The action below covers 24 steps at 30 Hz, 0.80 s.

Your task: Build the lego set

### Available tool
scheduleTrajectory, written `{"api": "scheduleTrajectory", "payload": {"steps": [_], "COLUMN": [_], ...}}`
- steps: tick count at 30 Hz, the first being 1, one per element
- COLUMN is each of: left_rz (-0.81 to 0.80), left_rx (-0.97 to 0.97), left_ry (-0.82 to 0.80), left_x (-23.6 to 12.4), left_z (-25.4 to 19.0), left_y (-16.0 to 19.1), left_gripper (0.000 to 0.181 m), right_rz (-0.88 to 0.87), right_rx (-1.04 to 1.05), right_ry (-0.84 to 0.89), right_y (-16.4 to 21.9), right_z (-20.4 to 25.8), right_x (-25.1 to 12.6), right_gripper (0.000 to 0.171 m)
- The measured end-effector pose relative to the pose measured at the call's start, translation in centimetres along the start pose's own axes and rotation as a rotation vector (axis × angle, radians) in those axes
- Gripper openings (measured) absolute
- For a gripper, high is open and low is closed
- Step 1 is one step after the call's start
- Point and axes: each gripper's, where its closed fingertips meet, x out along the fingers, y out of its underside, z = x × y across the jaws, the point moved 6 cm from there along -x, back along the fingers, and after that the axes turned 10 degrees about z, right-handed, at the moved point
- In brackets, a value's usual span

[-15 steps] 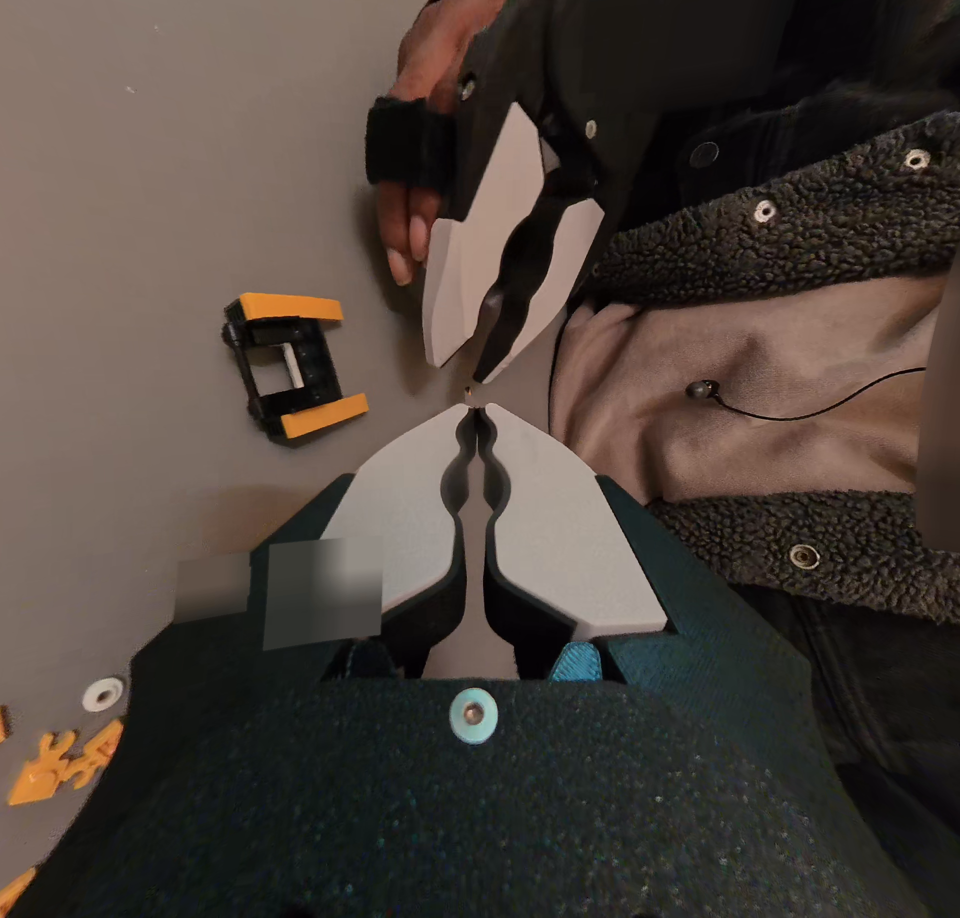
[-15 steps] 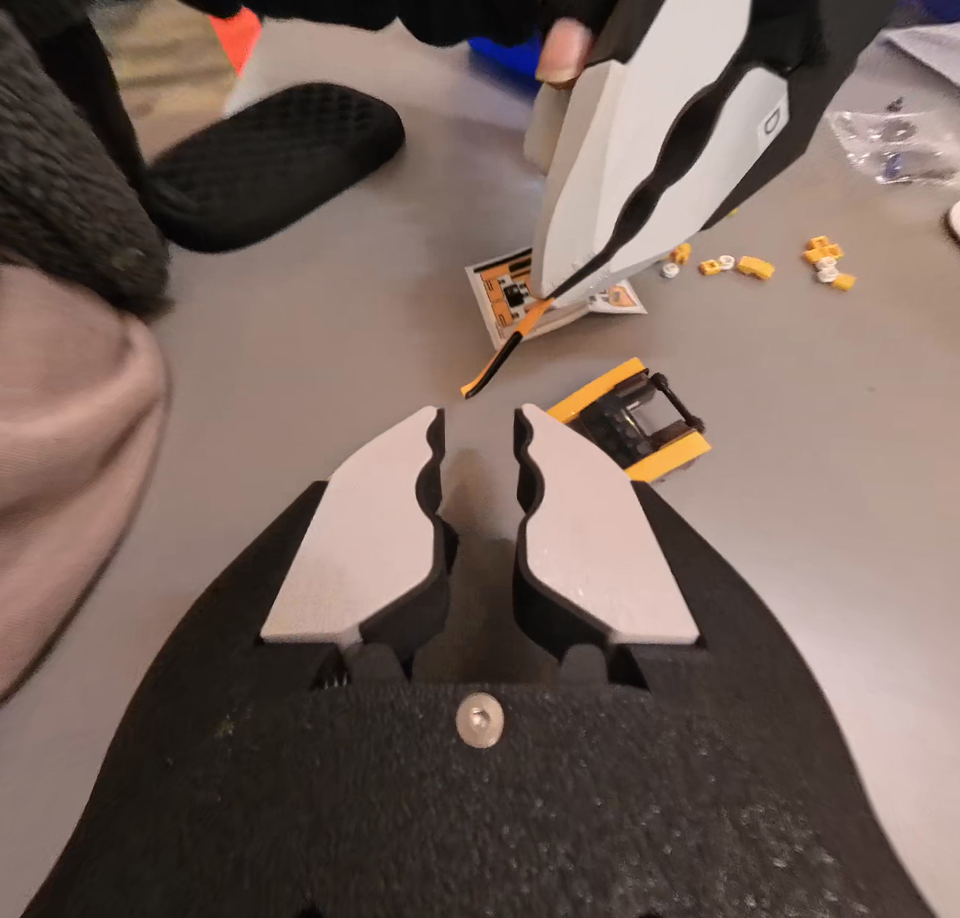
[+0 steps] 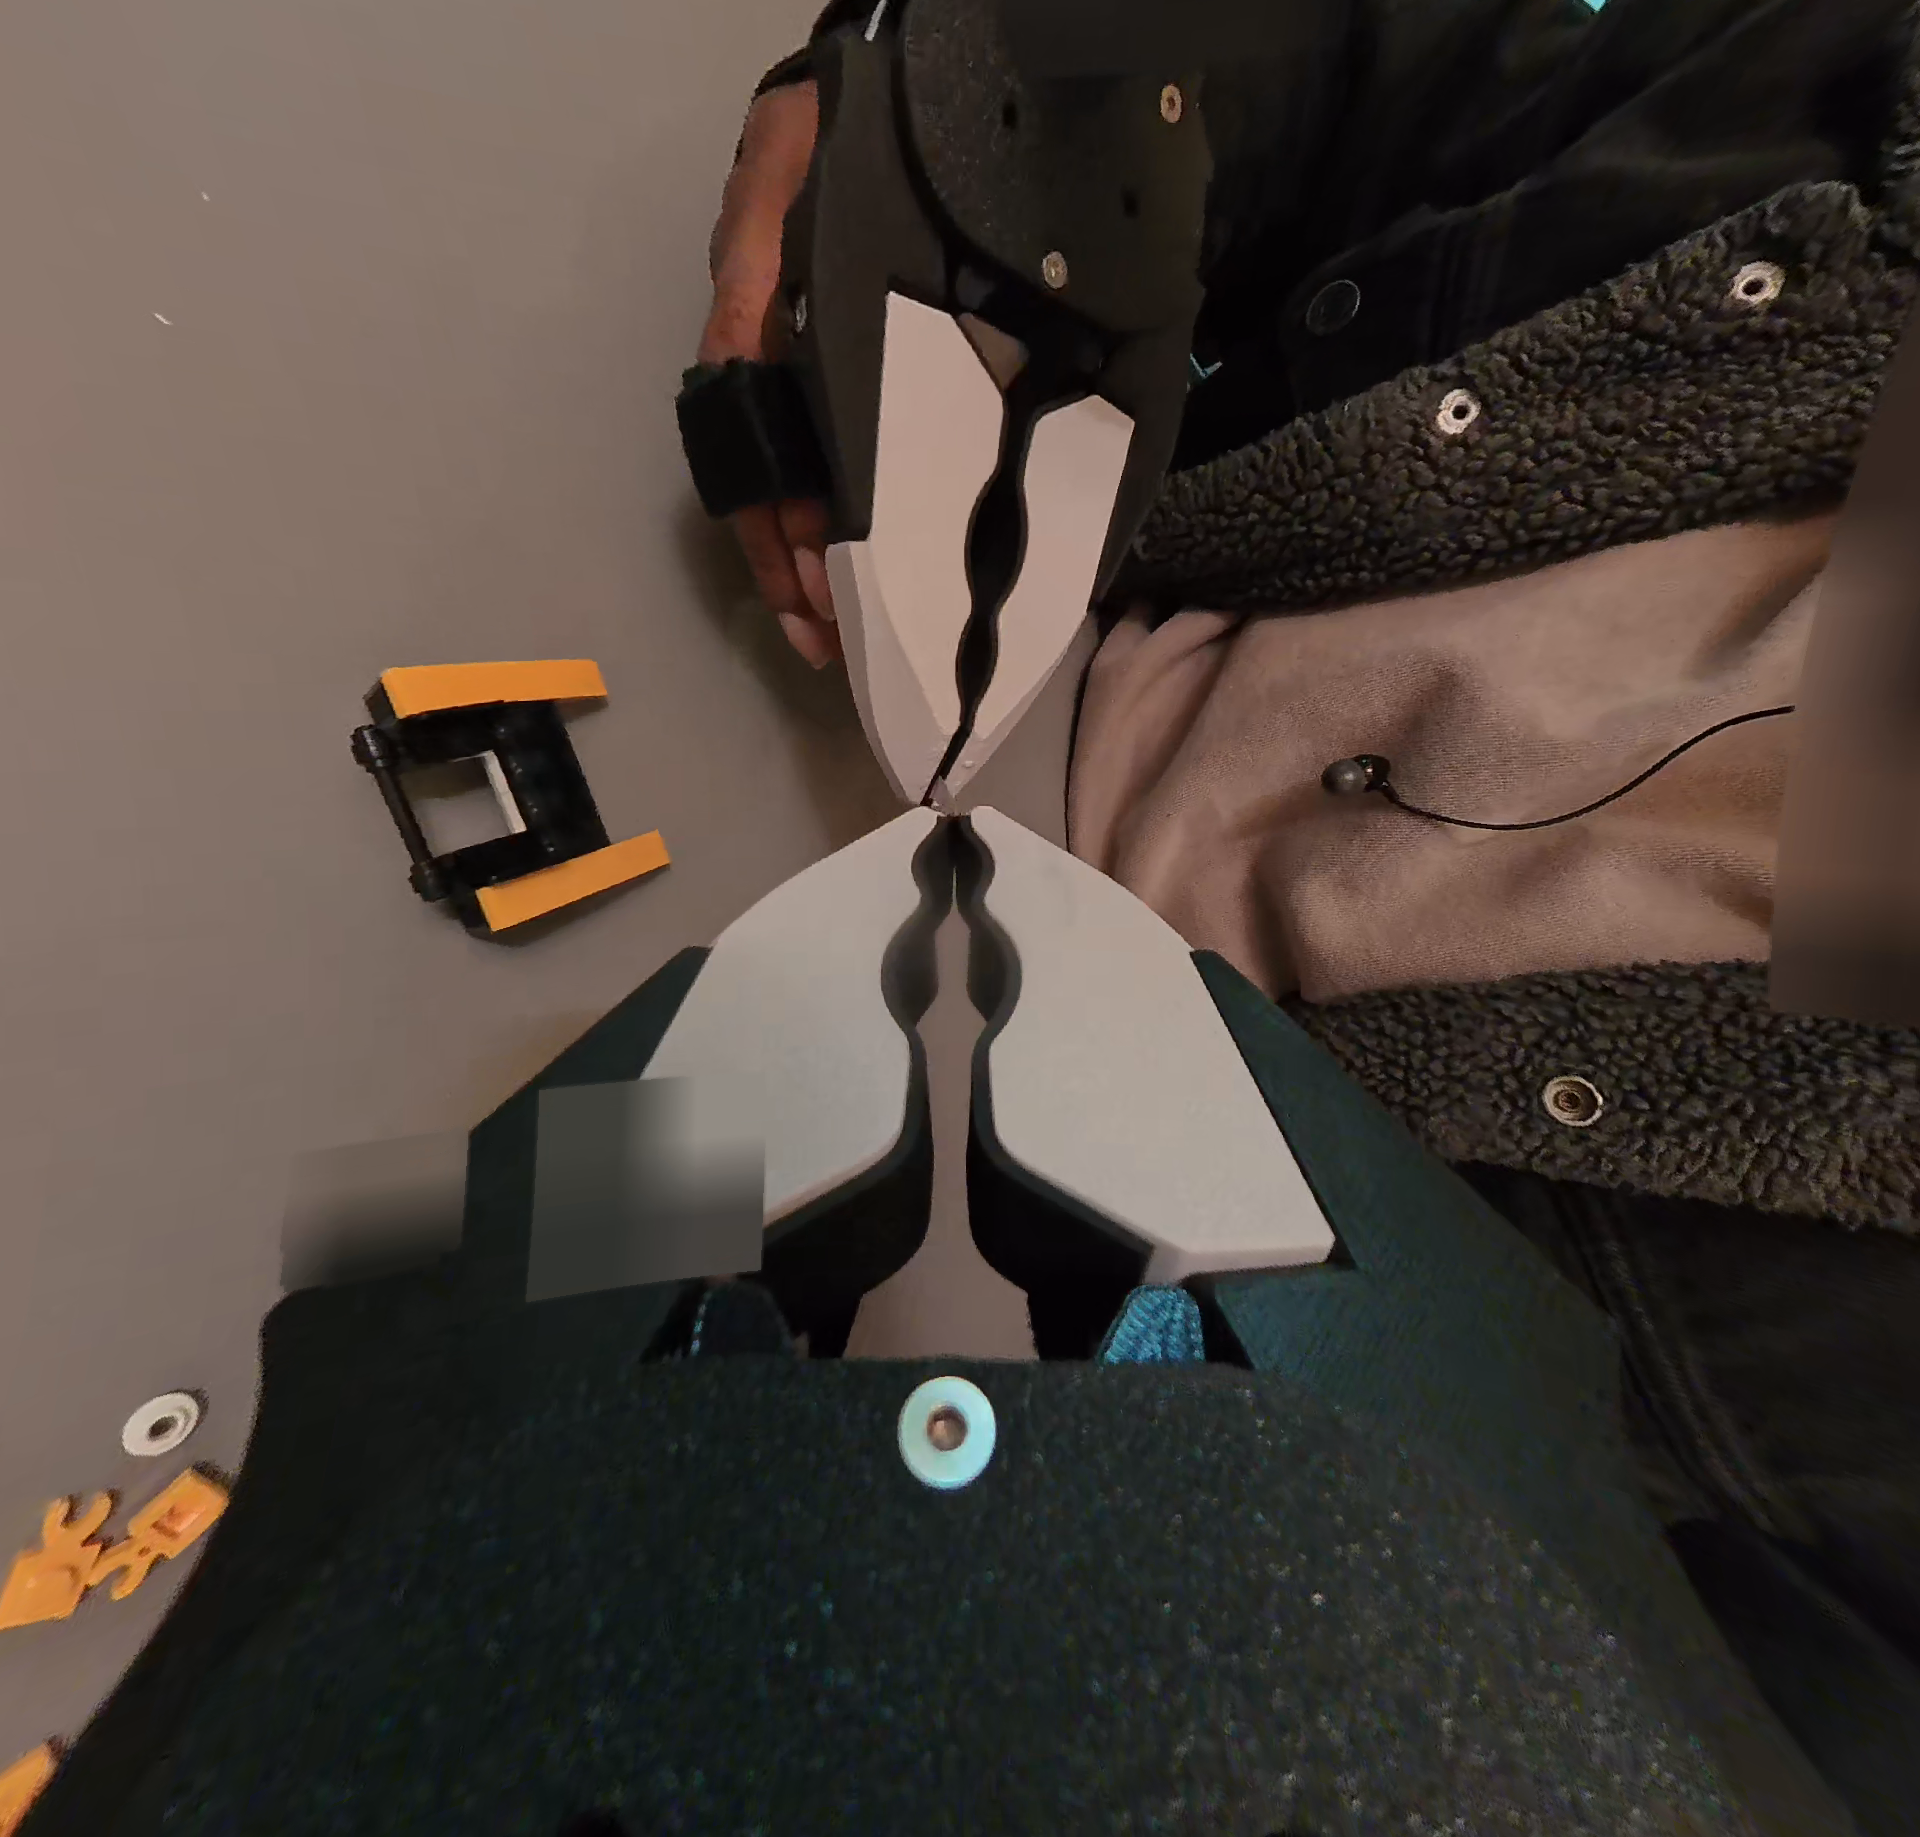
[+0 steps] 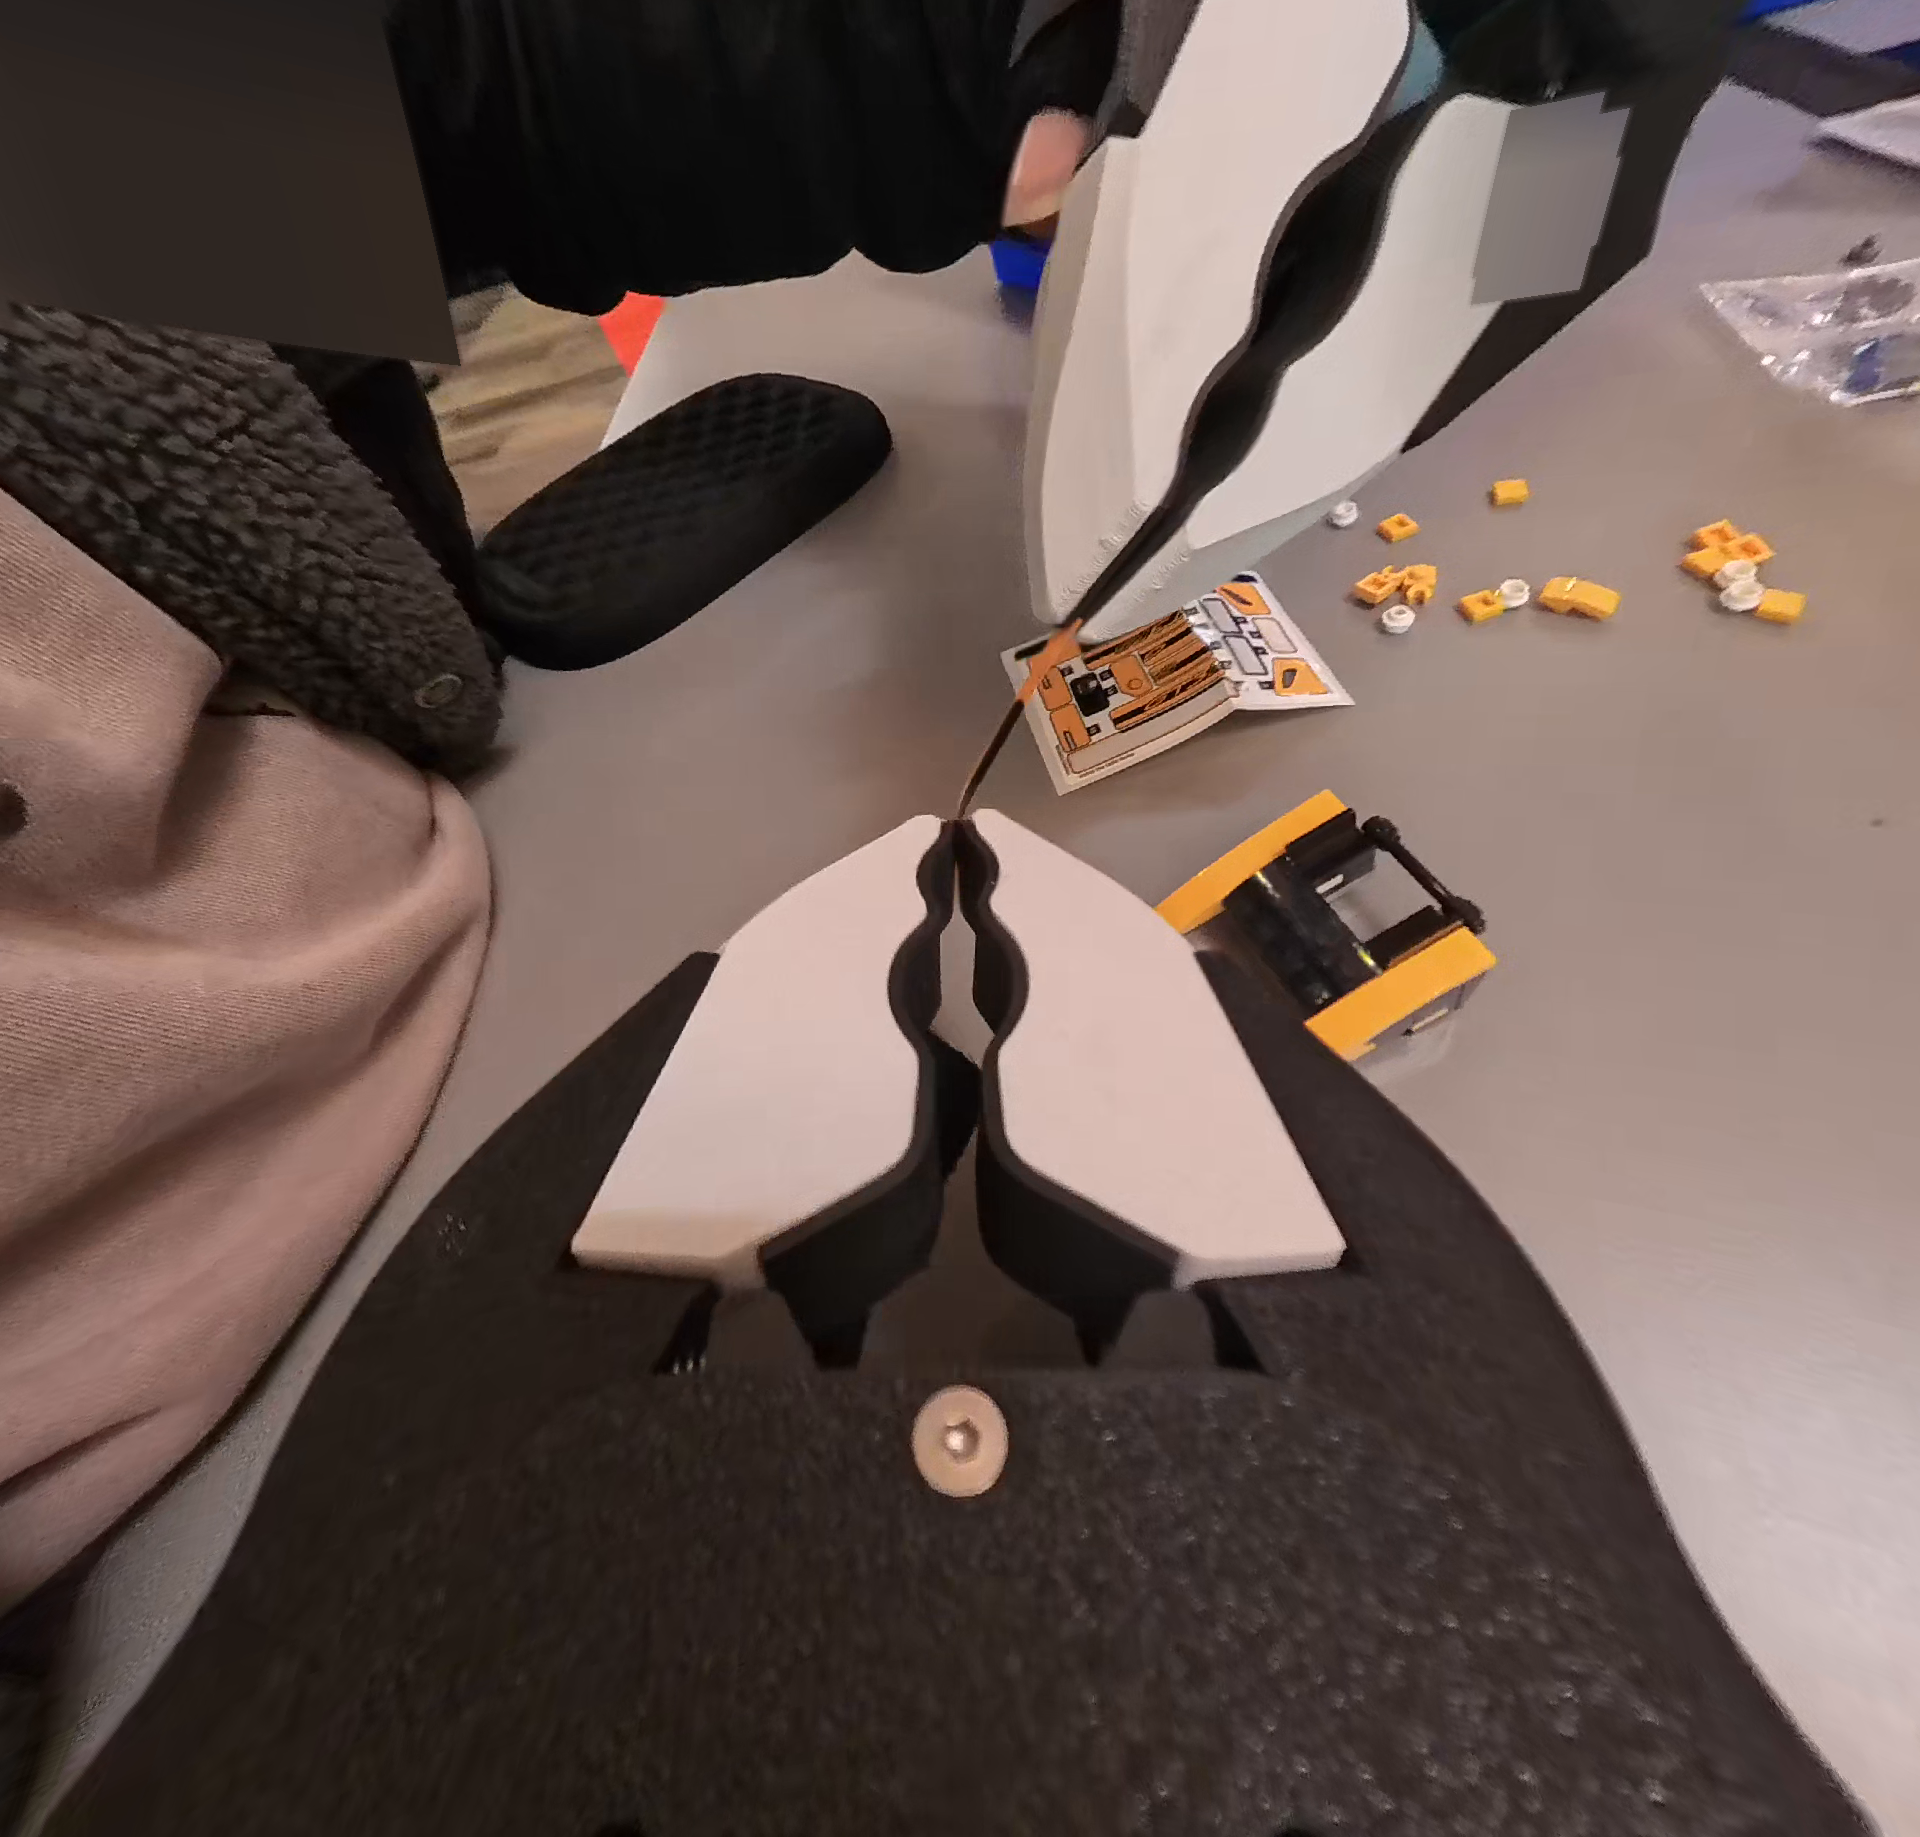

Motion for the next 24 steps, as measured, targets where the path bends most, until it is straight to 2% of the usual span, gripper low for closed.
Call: {"api": "scheduleTrajectory", "payload": {"steps": [6,11,15,24], "left_rz": [-0.017,-0.011,-0.016,0.013], "left_rx": [-0.008,0.006,0.026,0.063], "left_ry": [0.008,0.001,-0.009,-0.031], "left_x": [-0.5,-0.5,-0.7,-0.1], "left_z": [0.2,-0.1,-0.7,-1.6], "left_y": [0.0,0.1,0.0,0.0], "left_gripper": [0.000,0.000,0.000,0.000], "right_rz": [-0.036,-0.022,-0.024,-0.062], "right_rx": [-0.142,-0.106,-0.057,0.009], "right_ry": [0.111,0.095,0.062,0.034], "right_y": [-0.4,-0.4,-0.4,-0.7], "right_z": [0.2,0.0,-0.1,-0.3], "right_x": [-0.3,-0.3,-0.3,-0.5], "right_gripper": [0.000,0.000,0.024,0.036]}}
